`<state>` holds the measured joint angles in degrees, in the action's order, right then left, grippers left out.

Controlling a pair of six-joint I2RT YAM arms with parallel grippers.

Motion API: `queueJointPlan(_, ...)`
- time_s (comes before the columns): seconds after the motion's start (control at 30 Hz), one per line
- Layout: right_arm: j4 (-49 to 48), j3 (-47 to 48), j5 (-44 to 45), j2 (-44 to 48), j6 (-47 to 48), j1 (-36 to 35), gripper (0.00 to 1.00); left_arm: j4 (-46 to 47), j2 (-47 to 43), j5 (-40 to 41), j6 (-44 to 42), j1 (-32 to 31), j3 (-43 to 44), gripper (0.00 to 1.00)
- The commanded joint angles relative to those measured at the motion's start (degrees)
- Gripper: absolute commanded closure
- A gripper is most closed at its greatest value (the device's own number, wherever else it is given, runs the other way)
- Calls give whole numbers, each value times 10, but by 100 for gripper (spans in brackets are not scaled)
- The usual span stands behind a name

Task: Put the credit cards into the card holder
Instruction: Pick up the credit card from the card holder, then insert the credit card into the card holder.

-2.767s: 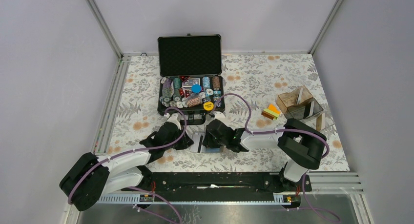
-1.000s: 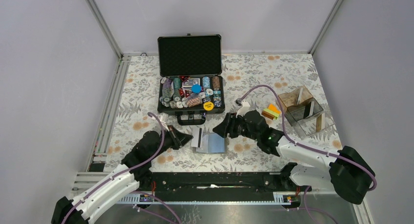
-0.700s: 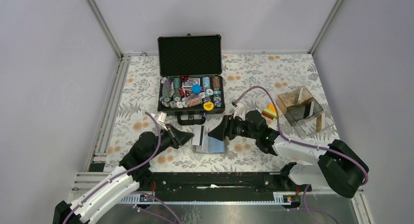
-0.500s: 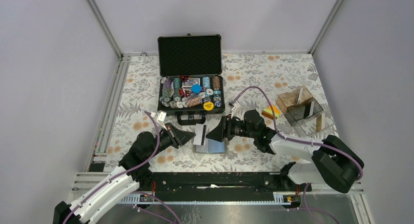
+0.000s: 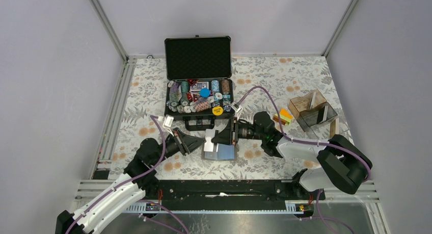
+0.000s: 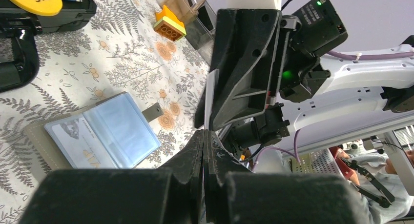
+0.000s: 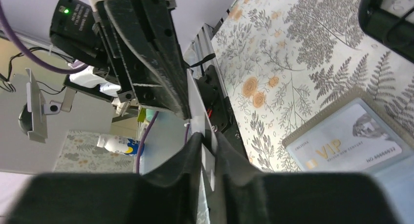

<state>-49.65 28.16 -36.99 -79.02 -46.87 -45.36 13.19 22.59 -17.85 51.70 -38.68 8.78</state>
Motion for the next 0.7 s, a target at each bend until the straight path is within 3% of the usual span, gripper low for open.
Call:
queueJointPlan(0.0, -65, 14, -16, 4, -22, 1, 90, 21, -2, -13, -5, 3, 15, 100)
queueJointPlan(0.03, -69, 12, -18, 6, -24, 1, 98, 18, 1, -17, -8, 3, 17, 100)
queueJointPlan(0.07, -72, 10, -19, 9, -25, 1, 100, 13, 5, -21, -11, 3, 21, 98)
queueJointPlan(0.13, -77, 8, -28, 12, -25, 1, 100, 8, 19, -37, -16, 3, 29, 71)
queueJointPlan(0.3, -86, 6, -60, 15, -30, 1, 100, 48, 57, -91, -15, 3, 34, 44)
queueJointPlan(0.37, -91, 4, -69, 18, -33, 1, 100, 66, 69, -106, -13, 3, 36, 47)
queueJointPlan(0.5, -84, 4, -76, 24, -30, 1, 100, 86, 78, -114, -8, 3, 34, 74)
queueJointPlan(0.67, -65, 11, -95, 20, -21, 1, 100, 98, 80, -131, -2, 3, 32, 75)
